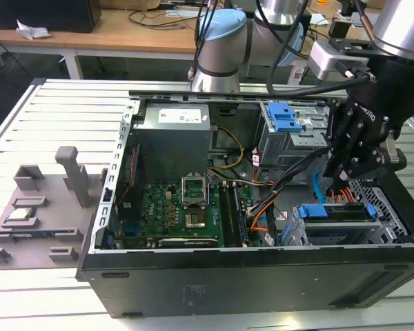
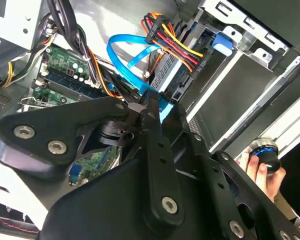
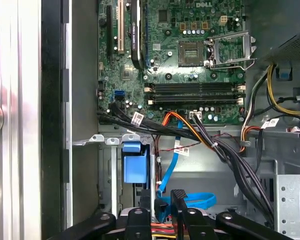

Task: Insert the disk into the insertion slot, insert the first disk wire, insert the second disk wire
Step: 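Insert the second disk wire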

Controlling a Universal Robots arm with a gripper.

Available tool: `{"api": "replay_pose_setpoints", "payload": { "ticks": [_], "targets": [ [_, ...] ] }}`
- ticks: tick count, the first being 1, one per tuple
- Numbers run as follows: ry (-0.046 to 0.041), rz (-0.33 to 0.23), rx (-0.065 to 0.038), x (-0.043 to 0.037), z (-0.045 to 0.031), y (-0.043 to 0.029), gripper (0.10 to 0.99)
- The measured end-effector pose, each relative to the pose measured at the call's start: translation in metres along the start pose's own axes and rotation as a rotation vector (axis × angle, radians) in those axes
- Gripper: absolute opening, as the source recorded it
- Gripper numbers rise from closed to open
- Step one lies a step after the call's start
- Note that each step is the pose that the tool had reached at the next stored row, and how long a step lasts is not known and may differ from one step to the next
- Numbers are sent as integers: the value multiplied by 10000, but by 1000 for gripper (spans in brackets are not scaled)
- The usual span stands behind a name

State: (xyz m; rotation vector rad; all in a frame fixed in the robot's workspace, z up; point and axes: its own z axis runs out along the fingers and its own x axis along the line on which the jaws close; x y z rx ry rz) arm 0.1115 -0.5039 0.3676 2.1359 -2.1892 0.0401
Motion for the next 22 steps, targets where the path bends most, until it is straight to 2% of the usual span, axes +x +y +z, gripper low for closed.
{"api": "replay_pose_setpoints", "payload": {
  "ticks": [4,6,10,11,12,15,19,22],
  "targets": [
    [-2,7,-1,0,1,0,302],
    [0,12,-1,0,1,0,161],
    [5,17,-1,20,5,0,161],
    [50,20,-1,37,5,0,161],
    [121,21,2,75,18,-2,161],
    [121,20,2,125,91,-12,161],
    [123,20,2,120,217,-78,161],
    [124,20,2,118,241,-110,161]
  ]
}}
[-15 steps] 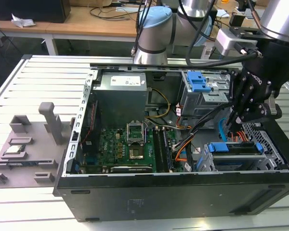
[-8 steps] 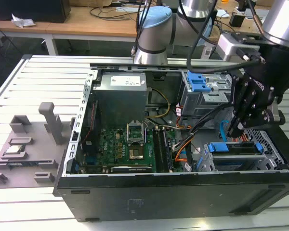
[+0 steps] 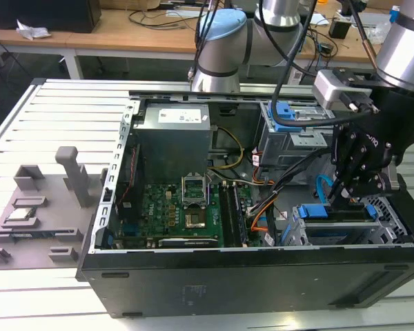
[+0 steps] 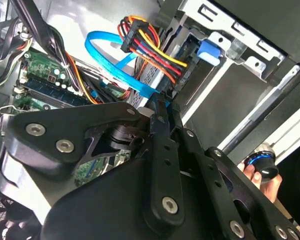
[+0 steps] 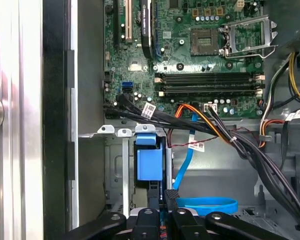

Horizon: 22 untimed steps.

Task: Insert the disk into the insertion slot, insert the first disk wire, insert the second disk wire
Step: 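Insert the second disk wire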

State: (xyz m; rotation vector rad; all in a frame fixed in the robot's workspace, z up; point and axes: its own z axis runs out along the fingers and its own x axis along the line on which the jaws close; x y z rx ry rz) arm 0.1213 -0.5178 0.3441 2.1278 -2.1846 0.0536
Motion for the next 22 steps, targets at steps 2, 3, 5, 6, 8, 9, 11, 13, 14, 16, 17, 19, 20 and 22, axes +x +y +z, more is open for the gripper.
{"api": "replay_pose_setpoints", "payload": {
  "ticks": [2,3,5,6,8,9,11,13,14,16,17,19,20,22],
  "targets": [
    [-3,1,0,-2,3,-22,161],
    [-3,0,1,-2,5,-28,161],
    [1,2,0,-2,11,-33,161],
    [1,2,-1,-2,14,-34,161],
    [1,2,0,-1,18,-35,161],
    [-1,1,0,0,21,-36,161],
    [-2,1,0,1,21,-36,161],
    [-8,1,0,3,5,-35,161],
    [-5,1,0,3,-1,-35,161],
    [-2,1,0,12,-2,-35,161],
    [-3,1,0,17,0,-35,161],
    [-5,1,0,26,8,-35,161],
    [-3,1,0,28,16,-36,161],
    [-8,1,0,28,25,-36,161]
  ]
}}
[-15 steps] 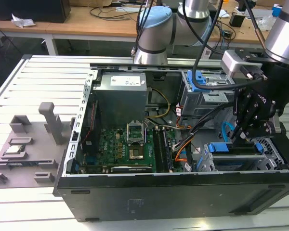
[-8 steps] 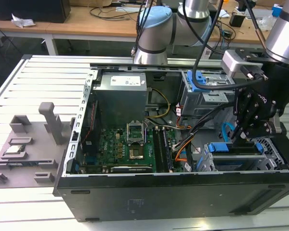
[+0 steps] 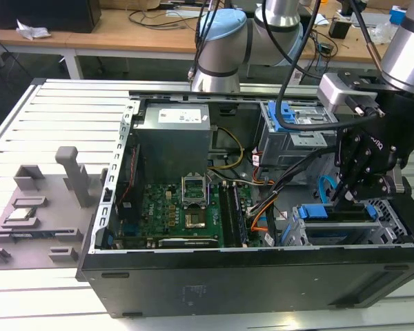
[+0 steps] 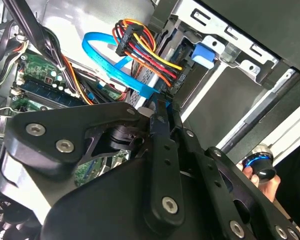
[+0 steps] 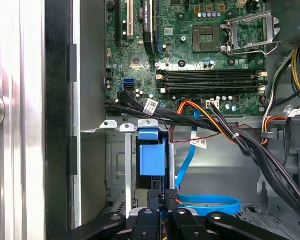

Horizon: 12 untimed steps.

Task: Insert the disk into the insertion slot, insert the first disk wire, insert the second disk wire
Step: 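Insert the second disk wire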

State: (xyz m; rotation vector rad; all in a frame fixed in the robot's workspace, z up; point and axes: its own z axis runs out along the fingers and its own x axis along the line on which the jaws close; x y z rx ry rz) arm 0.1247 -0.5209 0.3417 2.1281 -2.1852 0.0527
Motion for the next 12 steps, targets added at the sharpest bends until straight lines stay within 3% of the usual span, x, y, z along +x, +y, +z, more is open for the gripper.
{"api": "replay_pose_setpoints", "payload": {
  "ticks": [12],
  "targets": [
    [-7,0,0,9,21,-1,161]
  ]
}}
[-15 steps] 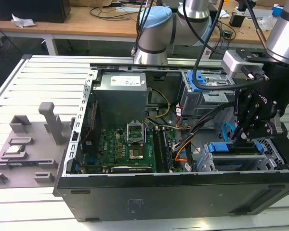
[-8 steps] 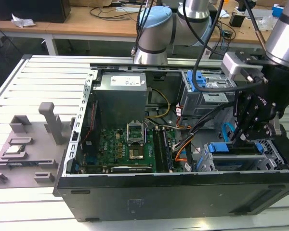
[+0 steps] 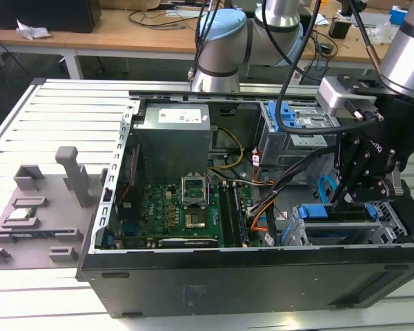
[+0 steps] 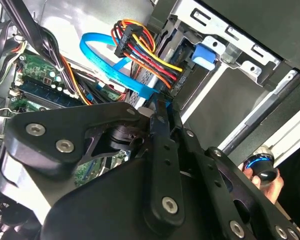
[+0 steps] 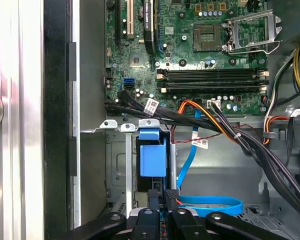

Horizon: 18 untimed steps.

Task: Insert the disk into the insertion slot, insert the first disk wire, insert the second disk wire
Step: 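Insert the second disk wire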

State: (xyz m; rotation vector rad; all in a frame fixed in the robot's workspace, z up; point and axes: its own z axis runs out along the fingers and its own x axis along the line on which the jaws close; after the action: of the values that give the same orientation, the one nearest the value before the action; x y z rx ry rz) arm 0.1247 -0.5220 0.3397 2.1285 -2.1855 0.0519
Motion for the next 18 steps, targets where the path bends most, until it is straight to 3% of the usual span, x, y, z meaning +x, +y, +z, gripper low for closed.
{"api": "replay_pose_setpoints", "payload": {
  "ticks": [3,4,5,6,7,12,13,14,15,18],
  "targets": [
    [4,0,0,0,1,0,173],
    [5,0,0,0,1,0,235],
    [6,0,1,0,-4,0,235],
    [4,1,0,3,-35,2,235],
    [5,1,1,8,-129,5,235],
    [5,1,0,-18,-372,16,224],
    [5,0,1,-17,-418,17,106],
    [6,0,0,-11,-521,22,106],
    [5,1,1,-7,-563,23,106],
    [3,0,0,-6,-571,23,106]
  ]
}}
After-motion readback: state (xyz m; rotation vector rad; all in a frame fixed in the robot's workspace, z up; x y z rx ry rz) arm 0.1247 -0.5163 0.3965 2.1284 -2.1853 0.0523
